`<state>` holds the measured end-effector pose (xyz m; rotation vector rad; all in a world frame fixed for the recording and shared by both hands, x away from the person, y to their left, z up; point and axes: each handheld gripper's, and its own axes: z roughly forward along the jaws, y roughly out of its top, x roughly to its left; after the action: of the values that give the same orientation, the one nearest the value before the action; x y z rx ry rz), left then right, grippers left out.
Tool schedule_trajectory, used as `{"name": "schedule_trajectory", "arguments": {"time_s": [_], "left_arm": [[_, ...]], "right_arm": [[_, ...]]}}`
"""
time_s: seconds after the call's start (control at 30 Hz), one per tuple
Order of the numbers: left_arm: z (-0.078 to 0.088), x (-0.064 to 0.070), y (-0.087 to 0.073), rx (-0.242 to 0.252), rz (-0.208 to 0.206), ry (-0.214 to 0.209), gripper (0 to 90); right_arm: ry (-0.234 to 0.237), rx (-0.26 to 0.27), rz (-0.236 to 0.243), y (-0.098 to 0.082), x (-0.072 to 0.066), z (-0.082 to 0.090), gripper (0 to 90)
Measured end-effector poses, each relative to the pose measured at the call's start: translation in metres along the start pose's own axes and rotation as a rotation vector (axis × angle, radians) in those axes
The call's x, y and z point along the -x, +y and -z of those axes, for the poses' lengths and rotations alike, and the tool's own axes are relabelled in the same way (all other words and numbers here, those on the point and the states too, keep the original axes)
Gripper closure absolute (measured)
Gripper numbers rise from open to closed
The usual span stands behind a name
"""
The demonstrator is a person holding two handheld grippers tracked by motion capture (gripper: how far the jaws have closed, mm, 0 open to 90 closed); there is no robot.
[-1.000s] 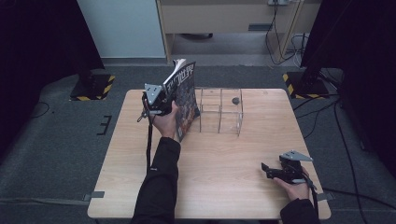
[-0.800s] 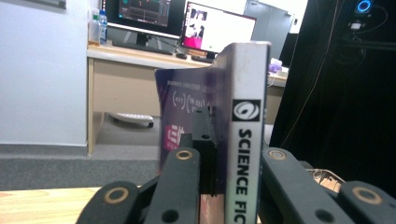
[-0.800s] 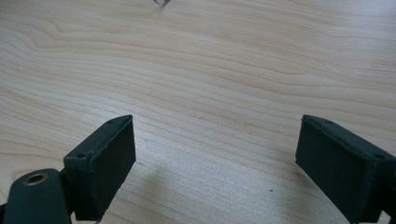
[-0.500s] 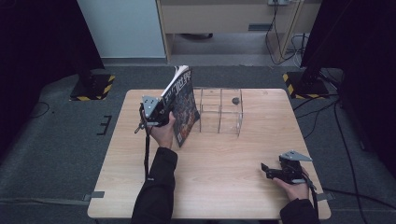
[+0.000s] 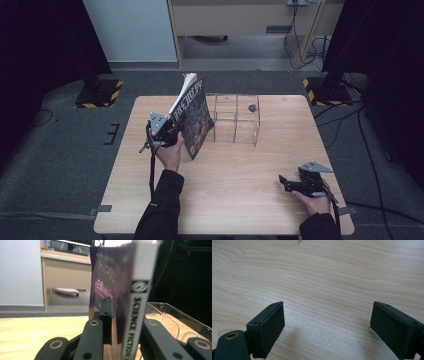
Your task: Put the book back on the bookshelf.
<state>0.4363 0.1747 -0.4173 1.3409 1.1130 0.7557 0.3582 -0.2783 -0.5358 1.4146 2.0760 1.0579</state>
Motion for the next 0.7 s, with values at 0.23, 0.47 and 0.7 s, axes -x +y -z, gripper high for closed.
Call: {"name": "schedule_trajectory", "arguments": {"time_s": [0.23, 0.47, 0.7], "left_arm": [[-0.01, 0.005, 0.007, -0.027, -0.023, 0.02, 81.9], [-0.021, 0.012, 0.009, 0.011, -0.01, 0.051, 82.3], [-0.034, 0.014, 0.01, 0.055, -0.009, 0.071, 82.3]], "right_arm": [[0.001, 0.001, 0.0, 0.0, 0.0, 0.0, 12.3], [0.006, 0.002, -0.002, 0.0, 0.001, 0.0, 12.3], [0.013, 0.003, -0.007, 0.0, 0.002, 0.0, 12.4]]}}
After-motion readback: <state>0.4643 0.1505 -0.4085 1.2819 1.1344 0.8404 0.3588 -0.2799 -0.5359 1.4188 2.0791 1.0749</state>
